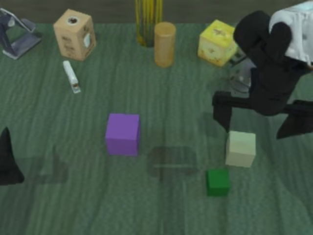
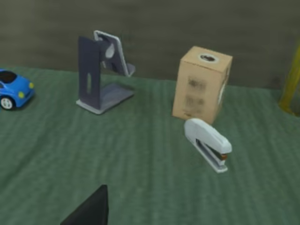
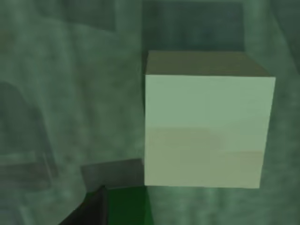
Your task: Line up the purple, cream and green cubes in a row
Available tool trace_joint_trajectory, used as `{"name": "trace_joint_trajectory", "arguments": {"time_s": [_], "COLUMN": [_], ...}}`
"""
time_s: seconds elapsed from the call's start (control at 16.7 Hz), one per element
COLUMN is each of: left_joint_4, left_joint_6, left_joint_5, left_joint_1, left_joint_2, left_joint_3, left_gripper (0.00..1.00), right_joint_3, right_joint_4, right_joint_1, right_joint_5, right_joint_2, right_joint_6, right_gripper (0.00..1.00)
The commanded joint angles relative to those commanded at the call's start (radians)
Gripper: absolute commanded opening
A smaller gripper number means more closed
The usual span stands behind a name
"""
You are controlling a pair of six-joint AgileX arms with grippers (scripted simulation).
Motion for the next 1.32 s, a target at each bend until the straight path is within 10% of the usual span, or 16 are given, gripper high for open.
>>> {"name": "trace_joint_trajectory", "arguments": {"time_s": [0.6, 1.32], "left_joint_4": [0.105, 0.105], "left_joint_6": [0.093, 0.093], "left_joint_5": [0.007, 0.007], "left_joint_1": [0.047, 0.047], "left_joint_2": [-0.122, -0.122], "left_joint_3": [-0.083, -0.083], "left_gripper": [1.0, 1.0], "right_joint_3": [0.092, -0.083], "right_joint_4": [-0.047, 0.264], "right_joint_1": [0.021, 0.026], "right_joint_5": [0.002, 0.003], "right_joint_2": [0.098, 0.232], "right_joint_6": [0.033, 0.037], "right_gripper": [1.0, 1.0]}}
